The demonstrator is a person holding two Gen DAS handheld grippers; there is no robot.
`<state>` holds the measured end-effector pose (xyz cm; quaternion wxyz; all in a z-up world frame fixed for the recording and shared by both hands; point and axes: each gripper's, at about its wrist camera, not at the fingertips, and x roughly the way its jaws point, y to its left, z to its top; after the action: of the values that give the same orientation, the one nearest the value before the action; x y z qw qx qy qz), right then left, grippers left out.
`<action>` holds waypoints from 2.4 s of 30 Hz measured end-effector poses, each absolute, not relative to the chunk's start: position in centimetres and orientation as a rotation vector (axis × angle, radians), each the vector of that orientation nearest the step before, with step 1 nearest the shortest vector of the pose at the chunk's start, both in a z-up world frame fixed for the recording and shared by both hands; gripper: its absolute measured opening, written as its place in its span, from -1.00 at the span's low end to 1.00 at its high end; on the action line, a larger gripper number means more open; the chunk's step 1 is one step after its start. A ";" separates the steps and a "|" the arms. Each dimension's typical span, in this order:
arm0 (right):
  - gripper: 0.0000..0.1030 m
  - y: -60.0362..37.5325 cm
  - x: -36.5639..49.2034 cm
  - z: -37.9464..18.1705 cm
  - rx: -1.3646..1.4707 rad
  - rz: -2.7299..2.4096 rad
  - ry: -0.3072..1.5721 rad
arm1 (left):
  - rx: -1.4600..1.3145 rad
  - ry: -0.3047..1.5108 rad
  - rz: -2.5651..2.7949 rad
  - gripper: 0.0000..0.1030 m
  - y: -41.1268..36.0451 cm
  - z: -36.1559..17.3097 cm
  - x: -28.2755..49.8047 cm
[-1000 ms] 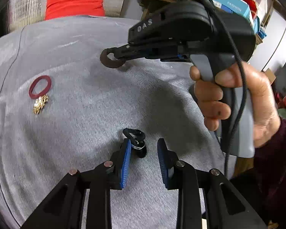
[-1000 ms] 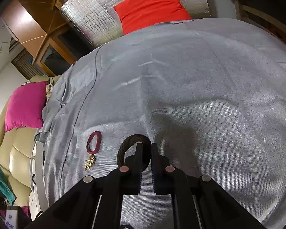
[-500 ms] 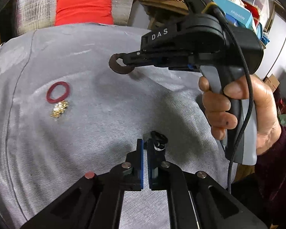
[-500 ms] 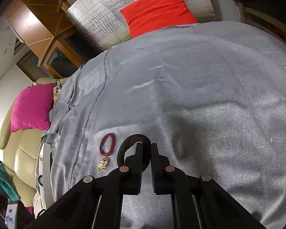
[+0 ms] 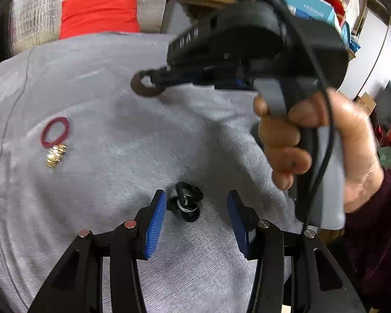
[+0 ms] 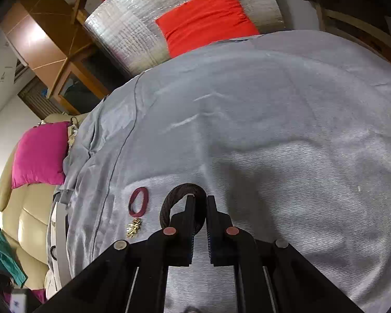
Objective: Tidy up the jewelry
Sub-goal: 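Carry the hair tie and earrings over the white tray with both tools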
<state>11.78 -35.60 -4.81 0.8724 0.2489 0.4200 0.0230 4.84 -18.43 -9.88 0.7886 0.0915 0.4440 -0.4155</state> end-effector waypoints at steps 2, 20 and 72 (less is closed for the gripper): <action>-0.83 -35.8 11.8 -4.8 0.520 0.049 0.879 | 0.201 0.981 -0.892 -0.12 -18.9 -10.7 5.2; -0.83 -33.1 12.0 -3.8 0.534 0.118 0.868 | 0.132 0.853 -0.740 -0.68 -12.1 -6.2 5.2; -0.83 15.8 9.5 -5.6 -0.111 0.769 0.967 | -0.368 1.008 -0.026 -0.68 29.4 -10.4 2.1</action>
<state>9.55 15.83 -5.63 0.8138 -0.0522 0.4532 0.3602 2.13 29.40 -10.37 0.8595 -0.1754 0.4800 -0.0125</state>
